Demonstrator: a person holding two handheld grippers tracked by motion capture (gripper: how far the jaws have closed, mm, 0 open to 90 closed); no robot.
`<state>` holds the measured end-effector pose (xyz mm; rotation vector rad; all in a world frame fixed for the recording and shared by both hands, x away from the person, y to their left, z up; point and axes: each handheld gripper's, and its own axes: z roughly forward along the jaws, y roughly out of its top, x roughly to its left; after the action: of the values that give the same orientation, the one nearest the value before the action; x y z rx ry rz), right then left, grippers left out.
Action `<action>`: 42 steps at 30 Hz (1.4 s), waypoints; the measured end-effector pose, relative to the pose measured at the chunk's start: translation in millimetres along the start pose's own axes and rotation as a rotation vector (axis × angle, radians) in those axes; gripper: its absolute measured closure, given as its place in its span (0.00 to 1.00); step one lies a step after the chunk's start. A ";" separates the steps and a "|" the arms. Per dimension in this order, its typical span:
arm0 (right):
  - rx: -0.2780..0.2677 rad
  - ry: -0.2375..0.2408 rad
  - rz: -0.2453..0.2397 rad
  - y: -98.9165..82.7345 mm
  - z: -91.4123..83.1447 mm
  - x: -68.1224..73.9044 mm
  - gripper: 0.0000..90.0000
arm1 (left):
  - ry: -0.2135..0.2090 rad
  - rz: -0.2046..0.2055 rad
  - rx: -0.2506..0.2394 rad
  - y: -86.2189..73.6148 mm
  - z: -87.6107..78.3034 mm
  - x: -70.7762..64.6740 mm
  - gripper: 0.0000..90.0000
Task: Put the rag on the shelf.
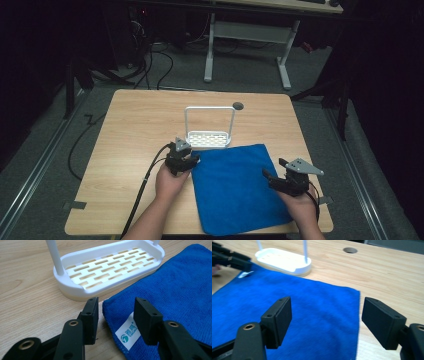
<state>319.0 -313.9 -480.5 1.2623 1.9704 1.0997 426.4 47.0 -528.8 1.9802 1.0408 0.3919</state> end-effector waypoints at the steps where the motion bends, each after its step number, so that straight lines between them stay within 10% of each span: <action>1: 0.005 0.000 0.002 1.4 2.1 -1.9 0.27 | 0.014 0.016 0.001 0.0 0.4 -1.0 0.63; 18: 0.136 -0.016 0.006 35.1 54.8 -23.6 0.47 | 0.009 -0.047 0.021 -0.3 2.2 2.9 0.68; 42: 0.198 -0.056 0.115 22.5 114.0 -58.9 0.59 | -0.006 -0.085 0.036 -0.9 2.5 6.9 0.69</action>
<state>443.1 -323.6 -518.8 1.5091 2.0255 0.9290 431.5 51.4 -531.8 1.9606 1.1311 0.3227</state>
